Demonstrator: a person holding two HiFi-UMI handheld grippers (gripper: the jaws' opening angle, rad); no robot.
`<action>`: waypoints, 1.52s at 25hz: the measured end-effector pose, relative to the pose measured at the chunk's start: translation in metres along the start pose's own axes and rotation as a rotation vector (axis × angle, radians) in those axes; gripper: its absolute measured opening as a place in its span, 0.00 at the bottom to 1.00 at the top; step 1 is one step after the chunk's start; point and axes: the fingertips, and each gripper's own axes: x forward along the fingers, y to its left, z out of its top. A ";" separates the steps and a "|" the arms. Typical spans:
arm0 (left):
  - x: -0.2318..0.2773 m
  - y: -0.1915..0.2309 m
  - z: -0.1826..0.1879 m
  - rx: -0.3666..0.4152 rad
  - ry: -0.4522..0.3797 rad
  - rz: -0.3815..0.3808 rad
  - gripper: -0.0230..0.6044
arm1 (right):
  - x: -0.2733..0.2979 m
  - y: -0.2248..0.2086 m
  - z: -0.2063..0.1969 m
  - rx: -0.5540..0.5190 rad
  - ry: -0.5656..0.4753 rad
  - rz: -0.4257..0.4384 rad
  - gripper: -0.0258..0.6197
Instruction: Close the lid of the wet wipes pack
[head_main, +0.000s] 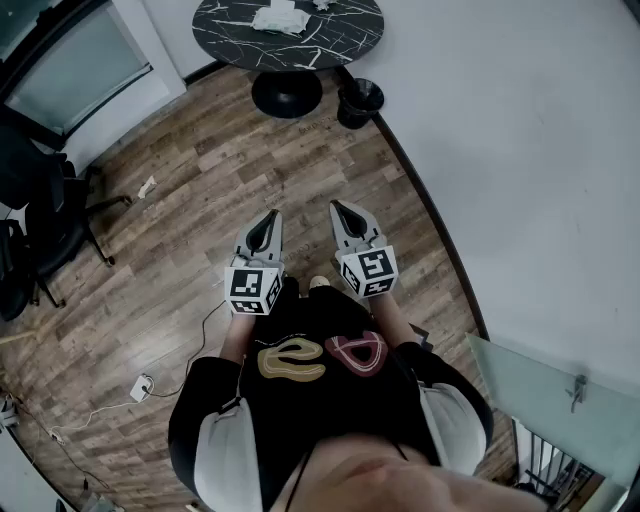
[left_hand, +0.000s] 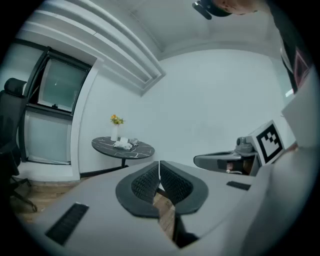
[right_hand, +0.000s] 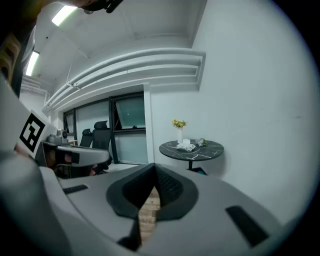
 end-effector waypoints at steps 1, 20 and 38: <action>0.000 0.003 0.001 0.003 -0.002 0.000 0.07 | 0.003 0.001 0.001 -0.005 -0.003 -0.002 0.05; 0.034 0.039 0.019 0.006 -0.025 -0.061 0.07 | 0.047 -0.035 0.014 0.102 -0.064 -0.097 0.06; 0.218 0.047 0.058 0.017 -0.005 0.038 0.07 | 0.169 -0.185 0.053 0.061 -0.046 0.058 0.06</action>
